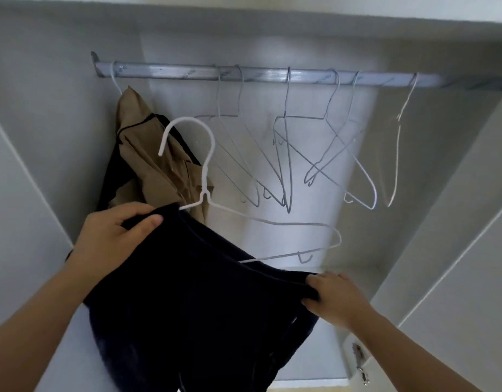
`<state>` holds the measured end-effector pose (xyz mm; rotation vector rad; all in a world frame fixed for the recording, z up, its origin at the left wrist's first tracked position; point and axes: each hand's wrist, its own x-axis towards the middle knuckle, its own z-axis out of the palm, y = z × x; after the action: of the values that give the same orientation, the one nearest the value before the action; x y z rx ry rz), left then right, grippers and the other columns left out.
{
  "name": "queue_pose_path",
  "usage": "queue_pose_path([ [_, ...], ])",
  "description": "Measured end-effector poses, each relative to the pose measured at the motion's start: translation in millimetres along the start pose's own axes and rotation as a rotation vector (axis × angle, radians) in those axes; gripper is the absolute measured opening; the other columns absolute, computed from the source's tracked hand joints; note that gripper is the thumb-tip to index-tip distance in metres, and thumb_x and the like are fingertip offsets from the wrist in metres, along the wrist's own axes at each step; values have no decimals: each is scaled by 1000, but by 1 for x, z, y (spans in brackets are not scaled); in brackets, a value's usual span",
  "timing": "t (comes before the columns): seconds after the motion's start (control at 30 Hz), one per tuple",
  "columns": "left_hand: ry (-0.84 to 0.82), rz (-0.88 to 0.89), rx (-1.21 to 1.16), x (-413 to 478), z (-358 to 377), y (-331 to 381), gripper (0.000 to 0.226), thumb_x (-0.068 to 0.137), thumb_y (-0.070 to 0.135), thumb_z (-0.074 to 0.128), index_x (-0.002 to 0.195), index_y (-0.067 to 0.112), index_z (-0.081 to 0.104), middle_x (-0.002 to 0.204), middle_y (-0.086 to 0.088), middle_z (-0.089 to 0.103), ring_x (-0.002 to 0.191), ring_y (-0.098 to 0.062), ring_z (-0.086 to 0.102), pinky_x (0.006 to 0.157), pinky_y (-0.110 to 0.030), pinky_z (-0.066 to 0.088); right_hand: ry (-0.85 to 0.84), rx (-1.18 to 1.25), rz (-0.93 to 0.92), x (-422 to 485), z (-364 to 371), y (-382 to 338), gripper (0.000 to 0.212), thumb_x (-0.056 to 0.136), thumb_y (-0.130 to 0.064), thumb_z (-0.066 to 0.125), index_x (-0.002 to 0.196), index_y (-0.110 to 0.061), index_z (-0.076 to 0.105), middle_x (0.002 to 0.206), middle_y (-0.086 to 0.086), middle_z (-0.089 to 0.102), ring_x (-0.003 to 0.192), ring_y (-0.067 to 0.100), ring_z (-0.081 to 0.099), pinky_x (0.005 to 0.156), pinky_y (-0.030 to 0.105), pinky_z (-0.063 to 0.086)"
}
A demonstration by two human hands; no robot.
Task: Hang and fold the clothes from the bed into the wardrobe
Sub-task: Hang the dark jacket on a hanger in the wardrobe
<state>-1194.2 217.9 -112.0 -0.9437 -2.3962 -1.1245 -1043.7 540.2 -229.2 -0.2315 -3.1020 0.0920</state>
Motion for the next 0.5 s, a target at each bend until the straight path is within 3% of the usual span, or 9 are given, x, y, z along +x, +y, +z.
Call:
queue_pose_path([
  [0.07, -26, -4, 57, -11, 2, 15, 56, 81, 21, 64, 76, 74, 50, 78, 50, 53, 73, 24, 53, 64, 8, 34, 19, -27, -22, -13, -9, 17, 27, 87, -40, 48, 101, -18, 54, 108, -1, 62, 105, 19, 52, 82, 27, 34],
  [0.17, -64, -9, 101, -24, -2, 30, 34, 78, 32, 59, 73, 66, 55, 76, 39, 60, 69, 3, 58, 62, 2, 37, 32, 7, -37, -22, -24, 33, 27, 86, -35, 52, 102, -15, 57, 106, 2, 63, 103, 21, 53, 82, 27, 39],
  [0.27, -105, 37, 206, -35, -9, 34, 27, 83, 20, 65, 74, 45, 59, 68, 19, 63, 65, -12, 63, 60, -15, 43, 69, 33, -52, -26, -43, 39, 25, 86, -30, 53, 103, -13, 60, 101, 2, 63, 102, 20, 53, 83, 27, 41],
  [0.33, -180, 71, 289, -41, -17, 43, 12, 87, 29, 62, 76, 32, 65, 68, 10, 66, 63, -10, 62, 57, -18, 43, 111, 52, -63, -29, -57, 38, 22, 85, -26, 54, 100, -11, 62, 97, 2, 64, 100, 20, 53, 83, 27, 43],
  [0.4, -213, 146, 353, -45, -22, 48, 31, 89, 45, 52, 78, 23, 71, 68, 7, 68, 62, -6, 59, 53, -18, 42, 125, 108, -63, -34, -69, 34, 16, 82, -21, 57, 92, -10, 62, 90, 2, 62, 97, 19, 51, 81, 27, 43],
  [0.5, -147, 83, 302, -44, -23, 54, 23, 88, 38, 58, 83, 20, 72, 71, 4, 69, 65, -12, 63, 55, -28, 47, 158, 215, -92, -40, -87, 16, 9, 76, -12, 62, 84, -15, 57, 79, -6, 49, 87, 12, 44, 68, 16, 33],
])
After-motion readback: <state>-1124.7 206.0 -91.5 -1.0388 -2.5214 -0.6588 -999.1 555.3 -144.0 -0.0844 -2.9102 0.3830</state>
